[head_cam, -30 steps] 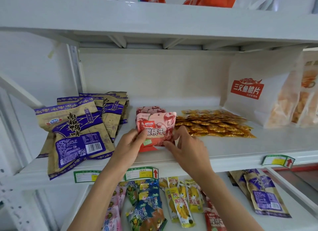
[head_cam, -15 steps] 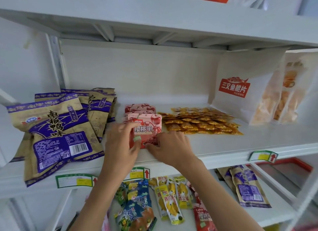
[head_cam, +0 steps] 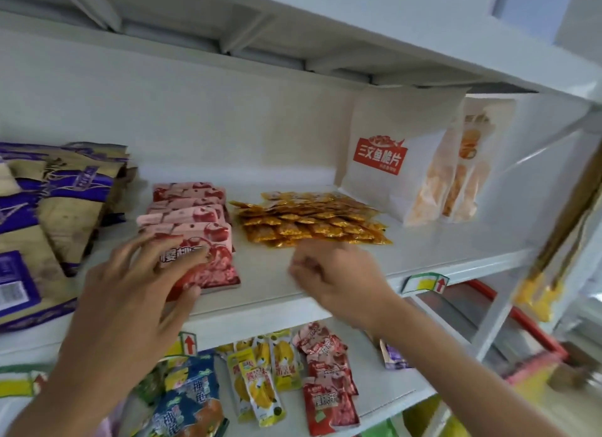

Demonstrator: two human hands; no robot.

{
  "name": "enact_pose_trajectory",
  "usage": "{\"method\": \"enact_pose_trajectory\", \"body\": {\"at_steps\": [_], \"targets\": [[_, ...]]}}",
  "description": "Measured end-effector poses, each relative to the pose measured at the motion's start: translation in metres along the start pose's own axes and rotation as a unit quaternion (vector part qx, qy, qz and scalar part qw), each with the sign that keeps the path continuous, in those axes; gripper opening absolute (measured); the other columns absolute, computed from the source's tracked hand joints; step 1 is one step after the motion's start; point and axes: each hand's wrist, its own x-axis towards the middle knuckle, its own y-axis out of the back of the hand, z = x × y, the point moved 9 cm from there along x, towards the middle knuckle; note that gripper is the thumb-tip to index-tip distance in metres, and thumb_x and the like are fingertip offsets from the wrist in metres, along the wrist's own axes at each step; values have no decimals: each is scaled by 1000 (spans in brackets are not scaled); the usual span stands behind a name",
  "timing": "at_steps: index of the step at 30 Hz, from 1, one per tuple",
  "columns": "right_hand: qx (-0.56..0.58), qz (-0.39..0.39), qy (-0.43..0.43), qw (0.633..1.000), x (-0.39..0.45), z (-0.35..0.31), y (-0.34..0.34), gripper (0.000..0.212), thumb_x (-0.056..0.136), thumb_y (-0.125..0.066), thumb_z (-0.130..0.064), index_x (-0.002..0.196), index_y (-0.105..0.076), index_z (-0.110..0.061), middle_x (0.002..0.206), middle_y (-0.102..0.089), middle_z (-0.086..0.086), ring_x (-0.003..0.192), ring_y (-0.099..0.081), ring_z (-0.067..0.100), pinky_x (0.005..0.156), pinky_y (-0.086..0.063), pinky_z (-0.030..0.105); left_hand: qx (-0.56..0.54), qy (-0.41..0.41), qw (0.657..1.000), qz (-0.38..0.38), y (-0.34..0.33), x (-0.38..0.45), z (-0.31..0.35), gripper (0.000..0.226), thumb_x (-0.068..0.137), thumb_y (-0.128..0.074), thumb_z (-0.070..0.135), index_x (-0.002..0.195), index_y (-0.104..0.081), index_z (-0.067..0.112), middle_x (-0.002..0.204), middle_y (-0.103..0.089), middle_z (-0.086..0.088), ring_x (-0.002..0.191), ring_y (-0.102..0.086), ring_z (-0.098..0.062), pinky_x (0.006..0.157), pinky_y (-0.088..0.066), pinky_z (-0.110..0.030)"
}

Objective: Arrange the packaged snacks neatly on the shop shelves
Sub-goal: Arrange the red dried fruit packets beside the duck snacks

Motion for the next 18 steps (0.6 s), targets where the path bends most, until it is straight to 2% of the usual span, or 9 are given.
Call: {"method": "enact_pose_trajectory", "body": {"at_steps": [2,4,6,9,13,15,18], "targets": [[-41,55,1,998,-9,41,27,11,103,-55,-33,93,-57,-33,78,-58,-18,67,-54,-3,58,-40,20,4,-27,1000,-3,0,3,12,64,95,-40,54,154,-49,31,156,-46,-6,141,-45,-38,102,-45,-69],[-82,86,2,993,-10,80,42,3,102,-56,-32,99,-56,-32,91,-58,-17,72,-55,3,60,-48,29,-27,-15,999,15,5,1,20,67,93,-45,53,156,-46,30,162,-41,-3,145,-42,-34,104,-44,-70],[-138,99,1,985,-3,115,48,13,101,-57,-36,112,-57,-28,106,-57,-11,82,-53,6,59,-48,31,-54,15,997,44,16,4,32,64,92,-54,49,153,-50,29,157,-46,0,142,-46,-31,104,-46,-68],[-176,99,7,979,10,154,49,32,102,-57,-37,131,-53,-24,120,-55,-2,101,-58,19,63,-50,36,-39,-1,998,50,14,42,73,51,91,-68,33,141,-62,25,141,-61,-1,130,-57,-28,101,-51,-61],[-154,35,9,987,34,194,38,40,106,-46,-37,145,-43,-28,135,-56,-2,120,-57,25,85,-56,45,-1,-9,1000,-6,-29,111,116,46,99,-54,35,144,-59,26,143,-62,2,133,-54,-19,114,-42,-45],[-138,-9,28,990,47,207,30,36,106,-43,-37,142,-47,-31,133,-61,-1,115,-64,29,87,-57,47,29,-8,999,-37,-56,135,122,46,103,-53,36,148,-55,27,147,-60,3,137,-52,-18,118,-38,-41],[-159,-24,83,983,66,219,25,23,103,-44,-30,113,-65,-28,115,-68,-2,94,-69,25,76,-59,42,55,-3,996,-67,-77,162,114,45,105,-55,36,148,-56,26,143,-64,1,133,-56,-20,114,-44,-41]]}}
